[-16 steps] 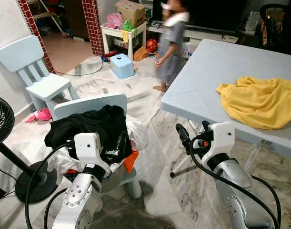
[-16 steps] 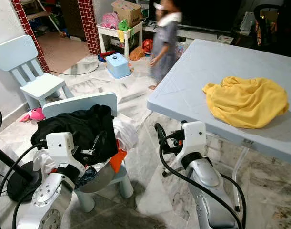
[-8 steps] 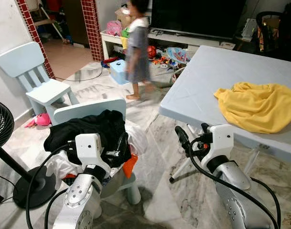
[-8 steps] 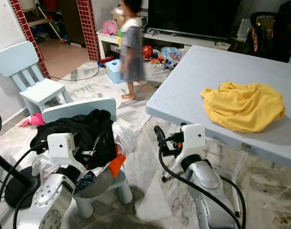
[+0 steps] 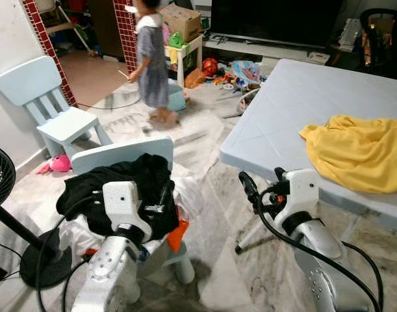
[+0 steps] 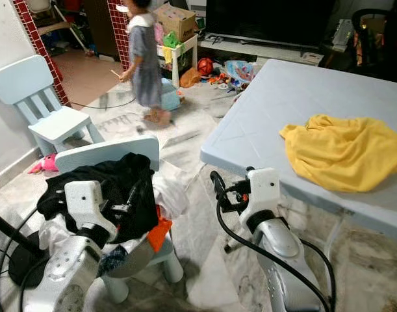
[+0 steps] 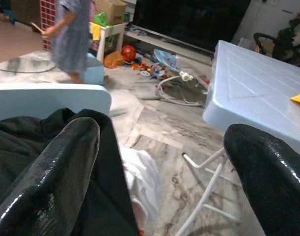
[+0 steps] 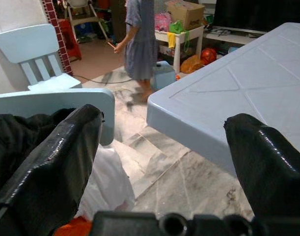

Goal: Hang hanger

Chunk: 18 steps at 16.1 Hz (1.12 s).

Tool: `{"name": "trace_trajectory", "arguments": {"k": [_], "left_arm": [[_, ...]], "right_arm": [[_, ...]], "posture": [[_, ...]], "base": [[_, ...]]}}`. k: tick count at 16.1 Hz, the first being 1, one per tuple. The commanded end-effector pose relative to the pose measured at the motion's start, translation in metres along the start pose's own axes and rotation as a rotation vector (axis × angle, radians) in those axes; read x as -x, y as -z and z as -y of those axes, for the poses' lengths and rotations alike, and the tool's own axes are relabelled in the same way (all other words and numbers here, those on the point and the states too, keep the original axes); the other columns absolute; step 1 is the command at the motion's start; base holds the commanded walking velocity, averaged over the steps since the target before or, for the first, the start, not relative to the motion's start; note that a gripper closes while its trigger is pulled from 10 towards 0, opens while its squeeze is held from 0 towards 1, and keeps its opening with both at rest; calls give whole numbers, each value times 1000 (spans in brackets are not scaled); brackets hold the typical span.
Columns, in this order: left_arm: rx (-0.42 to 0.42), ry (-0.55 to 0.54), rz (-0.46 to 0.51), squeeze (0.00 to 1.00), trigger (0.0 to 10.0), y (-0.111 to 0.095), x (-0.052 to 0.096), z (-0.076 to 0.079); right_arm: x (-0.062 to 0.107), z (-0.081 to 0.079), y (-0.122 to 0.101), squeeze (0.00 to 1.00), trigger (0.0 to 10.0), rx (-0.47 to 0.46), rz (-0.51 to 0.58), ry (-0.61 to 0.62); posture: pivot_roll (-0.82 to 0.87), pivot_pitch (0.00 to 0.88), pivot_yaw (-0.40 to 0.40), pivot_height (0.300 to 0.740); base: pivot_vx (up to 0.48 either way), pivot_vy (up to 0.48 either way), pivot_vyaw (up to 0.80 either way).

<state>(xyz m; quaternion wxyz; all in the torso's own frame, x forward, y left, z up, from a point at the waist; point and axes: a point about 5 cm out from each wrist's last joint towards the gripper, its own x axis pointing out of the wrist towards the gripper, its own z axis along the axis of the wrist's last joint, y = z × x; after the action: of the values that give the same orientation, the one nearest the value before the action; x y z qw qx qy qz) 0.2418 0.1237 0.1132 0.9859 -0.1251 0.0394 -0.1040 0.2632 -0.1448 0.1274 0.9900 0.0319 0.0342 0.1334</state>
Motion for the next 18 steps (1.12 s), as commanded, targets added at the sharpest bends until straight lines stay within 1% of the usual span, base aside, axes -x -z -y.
{"name": "trace_trajectory", "arguments": {"k": [1, 6, 7, 8, 9, 10, 11, 12, 13, 14, 15, 16, 18], "left_arm": [[-8, -2, -14, 0, 10000, 1, 0, -2], [-11, -3, -13, 0, 10000, 1, -1, -2], [-16, -28, -13, 0, 10000, 2, 0, -3], [-31, -62, -55, 0, 10000, 7, -1, -8], [-31, -71, -103, 0, 10000, 13, -1, -9], [-49, -96, -208, 0, 10000, 25, -2, -12], [-52, -88, -255, 0, 10000, 30, -1, -12], [-81, -44, -357, 0, 10000, 41, 2, -10], [-120, -26, -415, 0, 10000, 45, 3, -9], [-179, -14, -469, 0, 10000, 46, 4, -8], [-193, -4, -471, 0, 10000, 44, 4, -7], [-251, 1, -491, 0, 10000, 40, 6, -9], [-275, -37, -553, 0, 10000, 42, 14, -17]], "right_arm": [[0, -2, -4, 0, 10000, 11, 20, -9], [-1, -2, -4, 0, 10000, 11, 19, -13], [-1, -2, -3, 0, 10000, 11, 19, -15], [-1, -3, -3, 0, 10000, 10, 18, -17], [-1, -3, -3, 0, 10000, 8, 16, -24], [-1, -5, -2, 0, 10000, 11, 12, -31], [-1, -5, -3, 0, 10000, 10, 11, -31], [-1, -4, -4, 0, 10000, 24, 13, -37], [-1, -3, -4, 0, 10000, 29, 10, -35], [0, -1, -5, 0, 10000, 32, 8, -31], [1, 0, -5, 0, 10000, 36, 6, -30], [3, 3, -3, 0, 10000, 50, -12, -20], [6, 4, 1, 0, 10000, 49, -34, -19]], "posture": [[-58, 0, -7, 740], [-56, 0, -8, 740], [-56, 0, -8, 740], [-54, 0, -8, 740], [-53, 0, -8, 740], [-54, 0, -8, 740], [-56, 0, -9, 740], [-62, 0, -7, 740], [-66, 0, -7, 740], [-70, 0, -3, 740], [-71, 0, 0, 740], [-67, 0, 2, 740], [-54, 0, 9, 740]], "base": [[390, 0, 0], [368, 0, 0], [0, 0, 0], [0, 0, 0], [0, 0, 0], [0, 0, 0], [0, 0, 0], [0, 0, 0], [0, 0, 0], [0, 0, 0], [0, 0, 0], [0, 0, 0], [0, 0, 0]]}}
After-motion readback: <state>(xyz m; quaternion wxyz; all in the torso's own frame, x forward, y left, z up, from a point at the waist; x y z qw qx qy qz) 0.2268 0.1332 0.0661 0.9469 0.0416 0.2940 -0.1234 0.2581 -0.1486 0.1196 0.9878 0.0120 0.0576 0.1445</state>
